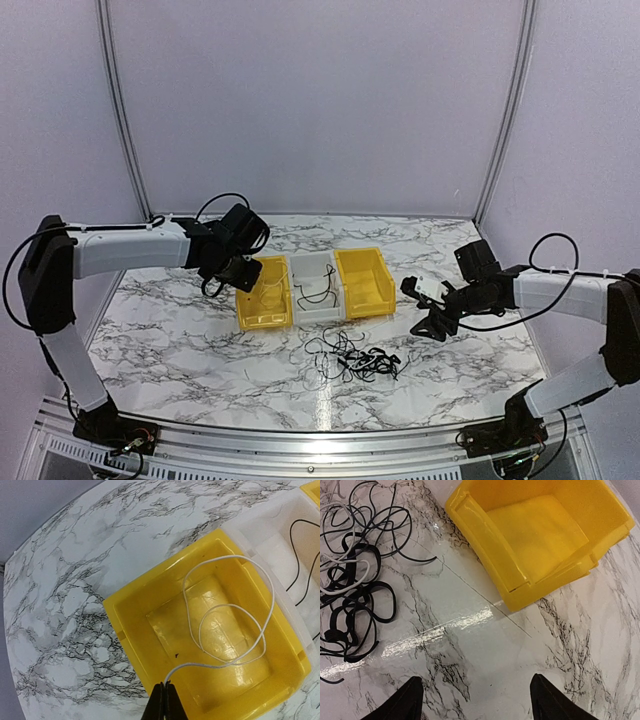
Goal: Untangle the cables
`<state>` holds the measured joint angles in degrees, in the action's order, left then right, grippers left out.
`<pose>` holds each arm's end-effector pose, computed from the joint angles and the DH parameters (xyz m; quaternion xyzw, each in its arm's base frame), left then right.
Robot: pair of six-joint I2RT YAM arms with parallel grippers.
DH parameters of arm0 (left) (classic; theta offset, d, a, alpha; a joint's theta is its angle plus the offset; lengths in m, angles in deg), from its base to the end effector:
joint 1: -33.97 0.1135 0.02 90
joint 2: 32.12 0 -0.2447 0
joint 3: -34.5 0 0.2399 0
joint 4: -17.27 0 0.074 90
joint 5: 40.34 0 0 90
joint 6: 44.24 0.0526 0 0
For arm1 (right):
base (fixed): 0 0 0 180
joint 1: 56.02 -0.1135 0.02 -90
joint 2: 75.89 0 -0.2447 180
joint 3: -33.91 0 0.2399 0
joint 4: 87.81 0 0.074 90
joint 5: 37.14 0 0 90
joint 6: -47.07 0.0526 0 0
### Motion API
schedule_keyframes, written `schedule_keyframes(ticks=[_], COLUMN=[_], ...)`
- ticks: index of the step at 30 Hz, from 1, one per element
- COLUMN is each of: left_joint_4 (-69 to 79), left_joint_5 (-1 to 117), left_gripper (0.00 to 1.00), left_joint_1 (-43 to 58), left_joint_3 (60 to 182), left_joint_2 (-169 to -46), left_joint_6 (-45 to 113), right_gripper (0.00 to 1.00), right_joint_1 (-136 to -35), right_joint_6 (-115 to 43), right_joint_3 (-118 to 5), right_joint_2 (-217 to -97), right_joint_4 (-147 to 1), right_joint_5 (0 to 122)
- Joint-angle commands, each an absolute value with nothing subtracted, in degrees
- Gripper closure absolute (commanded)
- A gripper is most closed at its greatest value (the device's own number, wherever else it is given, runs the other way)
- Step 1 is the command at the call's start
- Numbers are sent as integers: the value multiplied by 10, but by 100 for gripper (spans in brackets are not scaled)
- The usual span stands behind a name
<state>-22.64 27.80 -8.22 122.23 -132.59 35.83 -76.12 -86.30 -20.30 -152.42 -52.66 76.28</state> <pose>0.2895 -0.2360 0.2036 0.2001 0.9104 0.0232 0.3613 0.2282 0.1058 0.1573 -0.5428 0.7696 0.1355 0.3079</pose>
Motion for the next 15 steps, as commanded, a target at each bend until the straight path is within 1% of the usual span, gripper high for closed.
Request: schedule_keyframes(ticks=[1,4,6,15], left_joint_4=[-304,-312,-327,-360], left_joint_5=[217,221,231,312], left_gripper=[100,100,100,100], left_joint_1=[-78,-76,-76,-82], left_joint_3=[1238,1234,1245,1345], left_joint_2=[-1304,-1271,-1273,-1373], left_joint_6=[389,404,418,453], right_gripper=[27,27,27,27], right_joint_1=[-766,-767,-770,-775], right_joint_6=[-865,-868,-868,-868], right_joint_3=[-225,-226,-228,-227], right_joint_2=[-1521,-1523,-1526,-1521], right_joint_4=[-520,-520,-519,-517], right_joint_5=[757,758,756,754])
